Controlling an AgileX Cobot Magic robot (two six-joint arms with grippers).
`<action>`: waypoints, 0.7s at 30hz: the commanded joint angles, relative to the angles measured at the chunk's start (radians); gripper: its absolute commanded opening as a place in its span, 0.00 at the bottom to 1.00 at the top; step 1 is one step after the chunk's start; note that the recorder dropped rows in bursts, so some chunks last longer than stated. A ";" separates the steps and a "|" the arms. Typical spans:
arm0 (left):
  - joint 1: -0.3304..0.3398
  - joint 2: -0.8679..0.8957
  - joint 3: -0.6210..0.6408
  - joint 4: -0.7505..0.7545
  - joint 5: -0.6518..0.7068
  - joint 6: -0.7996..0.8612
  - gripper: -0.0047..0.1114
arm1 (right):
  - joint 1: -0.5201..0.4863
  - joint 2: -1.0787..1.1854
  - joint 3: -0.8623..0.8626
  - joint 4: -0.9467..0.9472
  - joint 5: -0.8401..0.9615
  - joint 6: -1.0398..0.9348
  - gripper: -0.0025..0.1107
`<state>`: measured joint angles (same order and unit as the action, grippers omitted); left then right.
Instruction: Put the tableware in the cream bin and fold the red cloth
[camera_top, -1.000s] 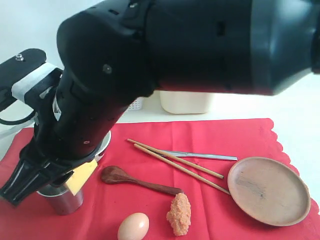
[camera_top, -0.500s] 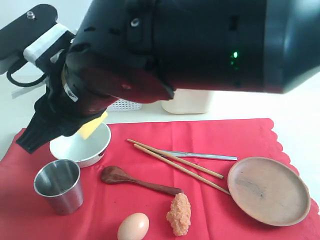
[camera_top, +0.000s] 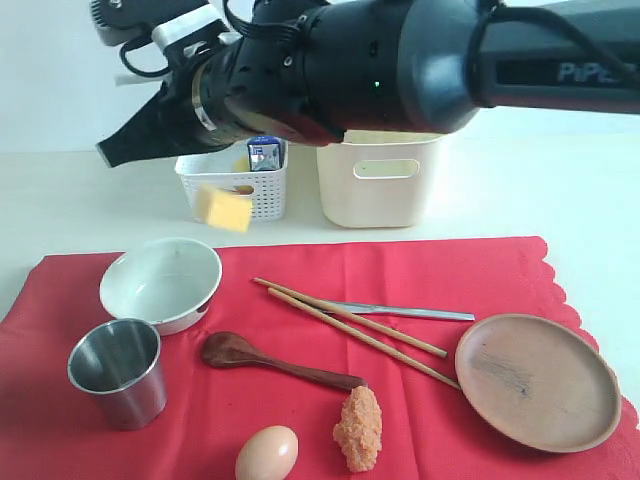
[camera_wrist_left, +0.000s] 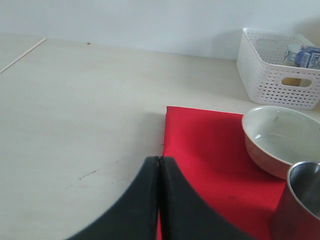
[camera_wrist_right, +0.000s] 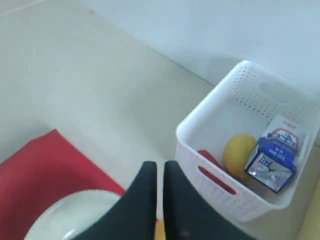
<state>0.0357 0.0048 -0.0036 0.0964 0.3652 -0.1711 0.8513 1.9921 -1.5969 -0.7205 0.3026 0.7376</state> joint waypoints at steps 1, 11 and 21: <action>0.002 -0.005 0.004 -0.001 -0.010 0.000 0.05 | -0.051 0.113 -0.090 0.012 -0.123 0.027 0.02; 0.002 -0.005 0.004 -0.001 -0.010 0.000 0.05 | -0.061 0.231 -0.291 0.017 0.105 -0.002 0.02; 0.002 -0.005 0.004 -0.001 -0.010 0.000 0.05 | -0.063 0.222 -0.291 0.259 0.534 -0.333 0.34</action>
<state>0.0357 0.0048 -0.0036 0.0964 0.3652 -0.1711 0.7941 2.2180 -1.8808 -0.5157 0.7262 0.4623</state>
